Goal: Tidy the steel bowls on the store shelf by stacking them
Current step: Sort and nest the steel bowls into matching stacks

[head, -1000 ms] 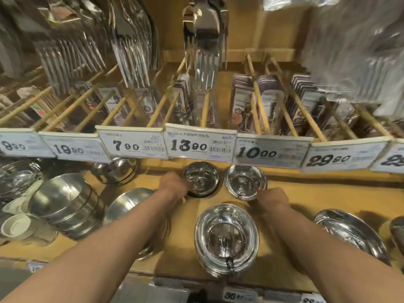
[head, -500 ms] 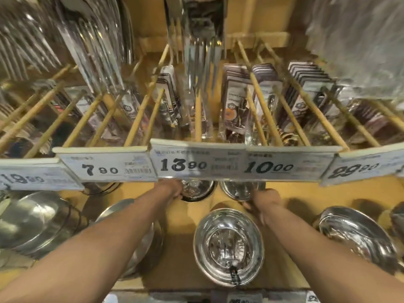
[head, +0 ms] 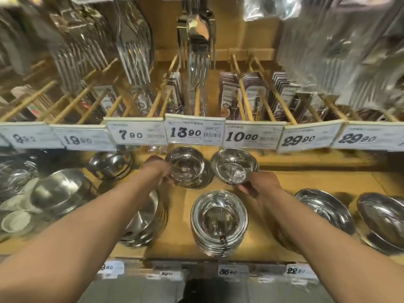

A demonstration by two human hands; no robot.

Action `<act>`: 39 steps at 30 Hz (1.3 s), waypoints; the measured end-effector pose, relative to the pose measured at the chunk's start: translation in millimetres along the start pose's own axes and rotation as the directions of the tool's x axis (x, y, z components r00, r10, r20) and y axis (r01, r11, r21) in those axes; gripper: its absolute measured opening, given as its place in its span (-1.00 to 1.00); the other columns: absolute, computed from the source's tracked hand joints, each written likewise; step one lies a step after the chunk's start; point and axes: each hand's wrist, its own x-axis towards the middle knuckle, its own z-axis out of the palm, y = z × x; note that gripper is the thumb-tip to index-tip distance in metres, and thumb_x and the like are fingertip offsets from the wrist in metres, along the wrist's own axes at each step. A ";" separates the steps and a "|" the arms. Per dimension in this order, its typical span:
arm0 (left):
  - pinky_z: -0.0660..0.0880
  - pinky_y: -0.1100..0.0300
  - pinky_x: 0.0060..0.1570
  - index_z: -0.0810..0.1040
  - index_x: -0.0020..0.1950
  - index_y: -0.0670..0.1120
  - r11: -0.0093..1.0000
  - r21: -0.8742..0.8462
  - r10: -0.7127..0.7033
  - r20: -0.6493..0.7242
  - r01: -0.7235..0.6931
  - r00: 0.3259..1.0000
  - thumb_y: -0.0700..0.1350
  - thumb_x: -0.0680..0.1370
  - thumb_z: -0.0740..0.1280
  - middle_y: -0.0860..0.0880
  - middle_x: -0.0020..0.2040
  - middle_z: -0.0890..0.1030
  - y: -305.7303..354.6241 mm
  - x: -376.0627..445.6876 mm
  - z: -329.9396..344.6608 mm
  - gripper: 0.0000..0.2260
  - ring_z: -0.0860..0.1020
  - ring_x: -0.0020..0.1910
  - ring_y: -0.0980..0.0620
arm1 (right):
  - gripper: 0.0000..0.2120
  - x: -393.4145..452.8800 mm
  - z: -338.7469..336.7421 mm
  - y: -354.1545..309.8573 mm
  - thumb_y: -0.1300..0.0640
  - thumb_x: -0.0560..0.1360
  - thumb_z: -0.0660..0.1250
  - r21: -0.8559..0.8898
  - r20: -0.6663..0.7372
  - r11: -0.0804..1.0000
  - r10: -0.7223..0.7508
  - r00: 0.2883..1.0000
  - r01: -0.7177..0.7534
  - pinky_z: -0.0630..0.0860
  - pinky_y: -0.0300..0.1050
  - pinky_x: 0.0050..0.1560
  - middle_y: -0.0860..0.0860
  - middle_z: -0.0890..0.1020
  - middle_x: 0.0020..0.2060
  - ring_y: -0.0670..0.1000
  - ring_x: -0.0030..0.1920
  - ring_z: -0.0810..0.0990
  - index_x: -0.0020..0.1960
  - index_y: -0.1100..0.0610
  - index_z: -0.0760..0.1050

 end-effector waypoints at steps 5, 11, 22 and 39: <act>0.65 0.12 -0.40 0.50 0.05 -0.31 0.993 -0.088 0.070 -0.056 -0.075 0.996 -0.40 0.59 0.28 -0.26 -0.07 0.62 5.5 -40.9 -19.1 -0.94 0.68 -0.35 -0.10 | -0.89 -26.7 -14.0 -9.6 0.33 0.51 0.42 -0.013 0.053 0.992 -0.123 0.991 0.124 0.68 0.02 -0.11 0.28 0.72 -0.17 0.17 -0.26 0.71 -0.01 0.38 0.58; 0.53 0.18 -0.64 0.51 0.01 -0.33 0.965 -0.221 0.110 -0.138 -0.139 0.984 -0.47 0.54 0.28 -0.28 -0.11 0.63 -2.8 -95.2 -40.0 -0.89 0.61 -0.58 -0.04 | -0.90 -60.6 -25.5 0.6 0.33 0.44 0.46 -0.176 0.123 0.954 -0.222 0.967 0.242 0.69 0.08 -0.13 0.21 0.73 -0.19 0.15 -0.21 0.75 -0.06 0.29 0.59; 0.69 0.01 -0.27 0.51 0.07 -0.33 0.948 -0.252 0.158 -0.159 -0.195 0.974 -0.39 0.52 0.38 -0.25 -0.09 0.65 -20.6 -163.4 -57.2 -0.85 0.70 -0.30 -0.17 | -0.96 -84.0 -25.5 46.0 0.36 0.49 0.36 -0.214 0.289 0.939 -0.202 0.936 0.268 0.69 -0.06 -0.16 0.19 0.69 -0.13 0.10 -0.23 0.72 -0.09 0.27 0.52; 0.61 0.14 -0.52 0.46 -0.11 -0.27 0.944 -0.275 0.158 -0.098 -0.179 0.983 -0.38 0.52 0.40 -0.24 -0.18 0.61 -42.5 -193.9 -18.2 -0.87 0.66 -0.50 -0.04 | -0.88 -95.5 -33.1 70.2 0.29 0.47 0.48 -0.310 0.158 0.928 -0.167 0.973 0.209 0.49 -0.34 -0.52 0.11 0.64 -0.36 -0.14 -0.56 0.61 -0.13 0.31 0.55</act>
